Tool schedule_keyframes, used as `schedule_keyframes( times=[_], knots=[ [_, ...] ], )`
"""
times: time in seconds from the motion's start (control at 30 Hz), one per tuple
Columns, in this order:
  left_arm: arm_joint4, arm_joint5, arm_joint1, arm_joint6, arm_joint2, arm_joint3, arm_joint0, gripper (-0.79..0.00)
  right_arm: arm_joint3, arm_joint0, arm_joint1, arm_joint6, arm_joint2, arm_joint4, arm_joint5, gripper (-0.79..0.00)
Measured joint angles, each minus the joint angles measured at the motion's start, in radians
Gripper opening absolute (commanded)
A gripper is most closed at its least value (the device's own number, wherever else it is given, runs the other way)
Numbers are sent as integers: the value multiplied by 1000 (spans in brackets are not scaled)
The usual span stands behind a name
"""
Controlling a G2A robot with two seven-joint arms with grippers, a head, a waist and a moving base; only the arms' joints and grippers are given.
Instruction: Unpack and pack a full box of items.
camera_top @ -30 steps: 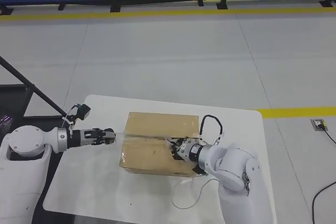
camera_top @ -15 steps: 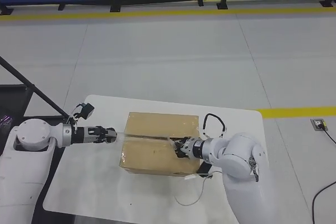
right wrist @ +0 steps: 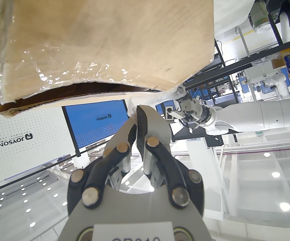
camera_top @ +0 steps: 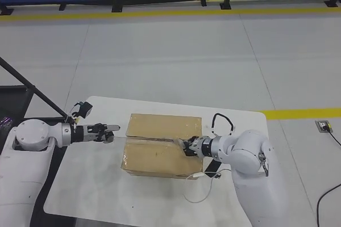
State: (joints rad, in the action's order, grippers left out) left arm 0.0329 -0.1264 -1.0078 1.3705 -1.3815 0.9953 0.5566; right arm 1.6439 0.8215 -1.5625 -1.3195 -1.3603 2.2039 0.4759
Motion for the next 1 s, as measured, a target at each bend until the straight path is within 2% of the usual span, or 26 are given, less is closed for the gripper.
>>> schedule_keyframes(
  times=[0.13,0.23,0.27,0.4,0.57,0.73,1.0],
  knots=[
    [44,-31,9,-34,-34,48,20,-160,-16,-8,7,9,2,12,-3,-785],
    [107,-46,18,-66,-81,110,53,-22,-25,-13,13,12,7,19,-7,-785],
    [130,-46,21,-70,-96,132,65,0,-26,-14,14,12,8,20,-9,-785],
    [255,-21,29,-37,-142,250,134,0,-38,-20,22,14,13,30,-16,-785],
    [383,25,31,41,-130,346,202,0,-53,-28,30,20,20,41,-20,-785],
    [373,18,23,17,-52,315,206,0,-58,-31,38,23,27,51,-25,-785],
    [335,-56,3,-54,59,181,135,0,-40,-23,52,17,41,61,-41,-785]
  ],
)
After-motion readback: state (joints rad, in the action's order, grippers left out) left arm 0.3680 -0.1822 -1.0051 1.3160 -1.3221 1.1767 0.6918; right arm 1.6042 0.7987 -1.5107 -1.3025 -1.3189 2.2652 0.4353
